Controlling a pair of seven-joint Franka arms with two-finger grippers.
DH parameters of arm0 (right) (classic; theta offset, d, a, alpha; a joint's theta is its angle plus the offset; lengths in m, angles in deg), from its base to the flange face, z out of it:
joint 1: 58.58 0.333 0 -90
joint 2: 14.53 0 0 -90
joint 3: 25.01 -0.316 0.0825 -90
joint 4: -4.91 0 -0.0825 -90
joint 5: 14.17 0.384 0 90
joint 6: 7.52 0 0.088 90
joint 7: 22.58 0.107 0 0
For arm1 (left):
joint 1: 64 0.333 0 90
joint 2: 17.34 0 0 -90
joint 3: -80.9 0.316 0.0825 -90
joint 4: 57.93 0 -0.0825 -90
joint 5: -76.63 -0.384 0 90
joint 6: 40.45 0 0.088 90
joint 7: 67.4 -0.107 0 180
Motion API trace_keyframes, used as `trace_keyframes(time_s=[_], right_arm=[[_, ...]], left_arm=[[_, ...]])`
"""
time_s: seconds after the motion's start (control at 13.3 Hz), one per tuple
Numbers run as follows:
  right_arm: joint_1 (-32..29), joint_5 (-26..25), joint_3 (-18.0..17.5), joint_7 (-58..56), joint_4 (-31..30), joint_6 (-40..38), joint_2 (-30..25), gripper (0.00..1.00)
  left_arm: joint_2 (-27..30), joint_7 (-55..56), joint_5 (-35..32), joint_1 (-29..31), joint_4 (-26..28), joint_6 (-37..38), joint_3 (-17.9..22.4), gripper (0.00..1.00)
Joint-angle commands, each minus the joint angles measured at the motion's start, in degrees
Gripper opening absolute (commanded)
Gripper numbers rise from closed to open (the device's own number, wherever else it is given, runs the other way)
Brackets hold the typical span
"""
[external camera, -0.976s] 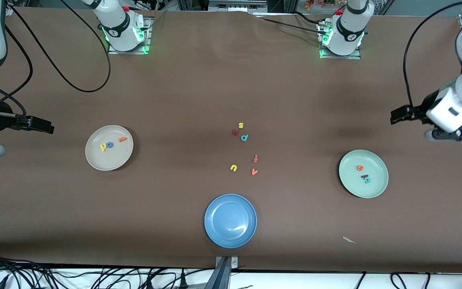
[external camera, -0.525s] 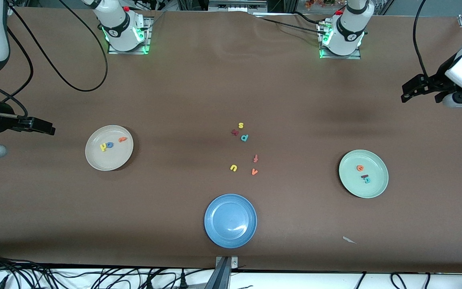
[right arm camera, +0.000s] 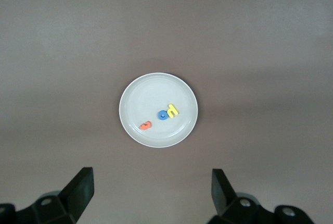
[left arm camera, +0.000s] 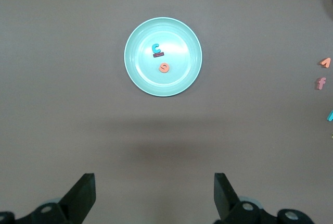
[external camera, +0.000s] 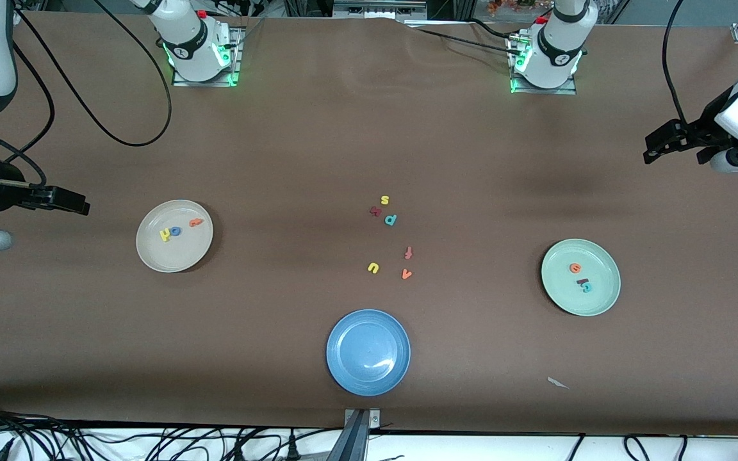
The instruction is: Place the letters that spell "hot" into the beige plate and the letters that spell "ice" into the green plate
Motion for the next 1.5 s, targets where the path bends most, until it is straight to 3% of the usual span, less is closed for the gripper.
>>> trace_keyframes(time_s=[0.0,1.43], right_arm=[[-0.78,-0.11,-0.58,0.84,-1.67,0.5,-2.18,1.0],[-0.87,0.51,-0.58,0.84,-1.58,0.77,-1.83,1.0]], left_arm=[[0.26,-1.66,1.58,0.04,0.01,-0.18,0.4,1.0],[-0.53,-1.66,0.97,0.13,0.36,-2.29,0.23,1.0]])
